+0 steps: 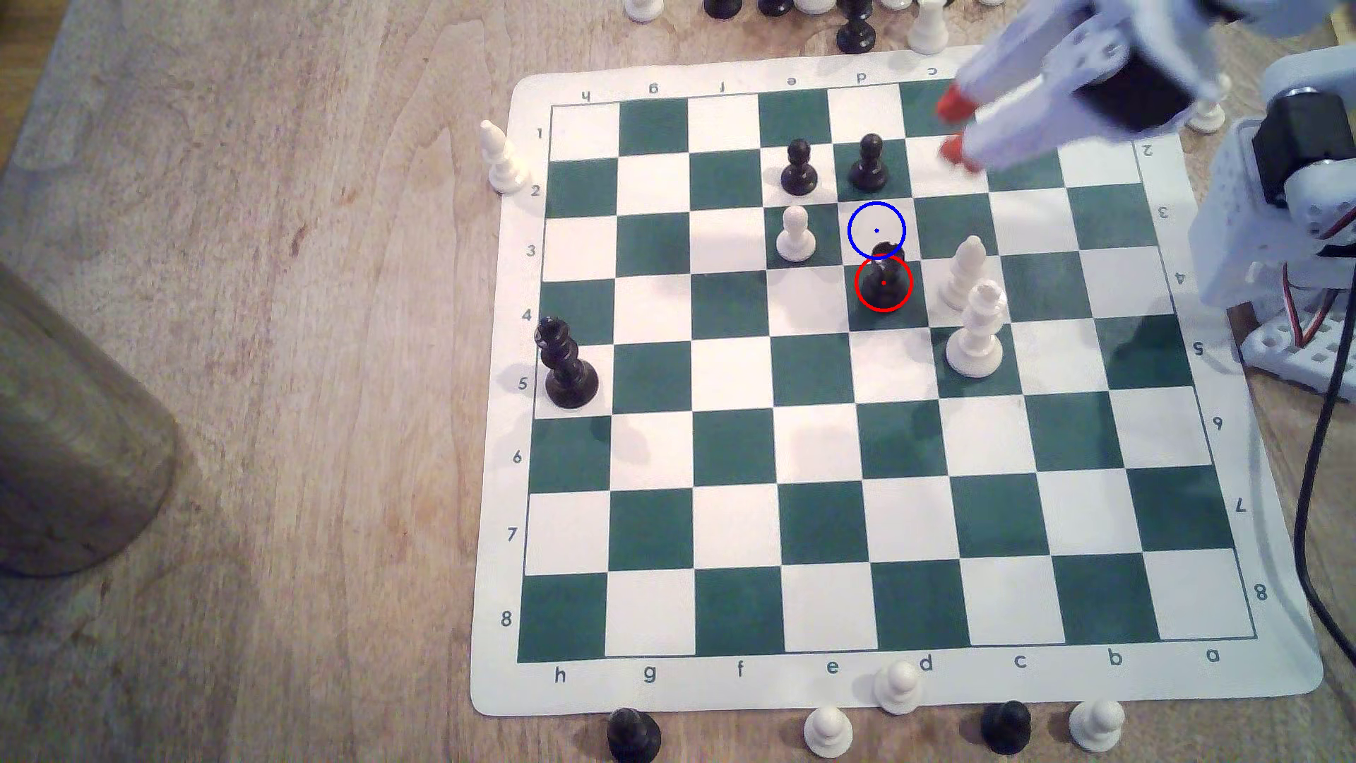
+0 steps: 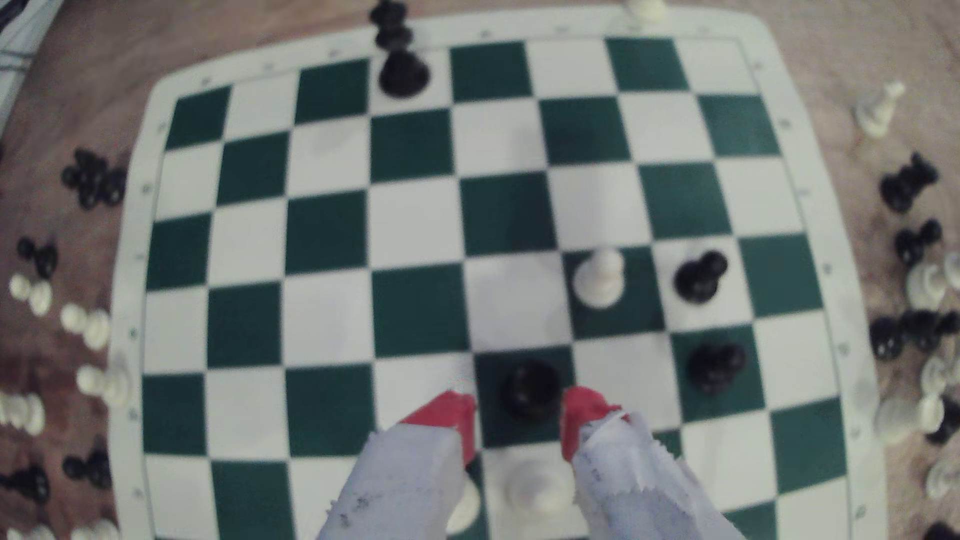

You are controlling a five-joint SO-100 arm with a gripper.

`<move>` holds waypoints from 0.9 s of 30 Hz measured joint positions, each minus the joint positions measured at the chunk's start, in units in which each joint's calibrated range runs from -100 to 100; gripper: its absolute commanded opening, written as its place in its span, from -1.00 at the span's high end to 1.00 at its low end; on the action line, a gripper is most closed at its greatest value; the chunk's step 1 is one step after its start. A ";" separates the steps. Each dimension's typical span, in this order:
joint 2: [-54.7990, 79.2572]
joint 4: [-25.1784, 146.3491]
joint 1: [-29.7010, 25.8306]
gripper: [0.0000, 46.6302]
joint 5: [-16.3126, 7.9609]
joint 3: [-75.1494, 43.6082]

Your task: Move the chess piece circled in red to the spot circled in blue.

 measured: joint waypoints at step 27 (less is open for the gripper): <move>34.52 -4.54 1.11 0.34 -5.18 -8.59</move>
